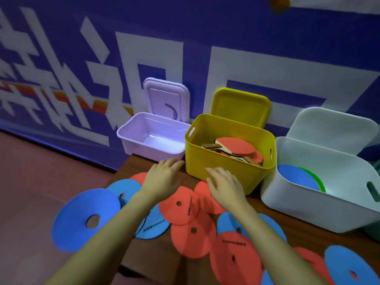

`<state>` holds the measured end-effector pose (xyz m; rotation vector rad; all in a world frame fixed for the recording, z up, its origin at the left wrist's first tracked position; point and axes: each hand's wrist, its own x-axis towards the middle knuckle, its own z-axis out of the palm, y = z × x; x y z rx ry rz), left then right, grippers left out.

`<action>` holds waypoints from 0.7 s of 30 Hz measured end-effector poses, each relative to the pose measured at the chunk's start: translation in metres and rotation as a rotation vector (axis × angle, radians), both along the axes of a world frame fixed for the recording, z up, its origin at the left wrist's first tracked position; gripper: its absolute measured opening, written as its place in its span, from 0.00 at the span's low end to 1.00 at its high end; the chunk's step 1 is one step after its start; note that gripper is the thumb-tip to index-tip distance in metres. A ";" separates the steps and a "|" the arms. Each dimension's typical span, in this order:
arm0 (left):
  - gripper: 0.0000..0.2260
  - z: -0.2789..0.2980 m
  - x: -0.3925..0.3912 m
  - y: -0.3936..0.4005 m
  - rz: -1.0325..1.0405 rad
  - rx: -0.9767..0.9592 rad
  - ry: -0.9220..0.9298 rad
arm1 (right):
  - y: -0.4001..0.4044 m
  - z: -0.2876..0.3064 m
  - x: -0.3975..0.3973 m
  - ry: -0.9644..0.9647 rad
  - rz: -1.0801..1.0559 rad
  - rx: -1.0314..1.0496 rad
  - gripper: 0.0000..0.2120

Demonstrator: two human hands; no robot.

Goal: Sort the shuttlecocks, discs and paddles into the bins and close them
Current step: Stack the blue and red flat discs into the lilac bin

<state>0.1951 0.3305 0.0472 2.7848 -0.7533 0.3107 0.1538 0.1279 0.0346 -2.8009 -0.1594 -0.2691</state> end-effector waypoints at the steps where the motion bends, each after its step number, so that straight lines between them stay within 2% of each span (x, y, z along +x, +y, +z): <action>1: 0.25 -0.004 -0.002 0.011 0.012 0.014 0.001 | 0.011 -0.003 0.000 0.010 0.009 0.018 0.19; 9: 0.24 -0.048 0.001 0.113 0.194 -0.062 0.196 | 0.109 -0.035 0.027 0.158 0.060 0.133 0.20; 12: 0.23 -0.070 0.008 0.161 0.294 -0.001 0.240 | 0.158 -0.052 0.039 0.255 0.079 0.109 0.22; 15: 0.27 -0.091 0.010 0.204 0.415 0.049 0.267 | 0.202 -0.073 0.046 0.355 0.078 0.090 0.27; 18: 0.33 -0.114 0.002 0.240 0.590 0.149 0.445 | 0.237 -0.092 0.045 0.440 0.065 0.099 0.32; 21: 0.35 -0.130 -0.010 0.265 0.640 0.127 0.518 | 0.262 -0.105 0.040 0.524 0.075 0.101 0.34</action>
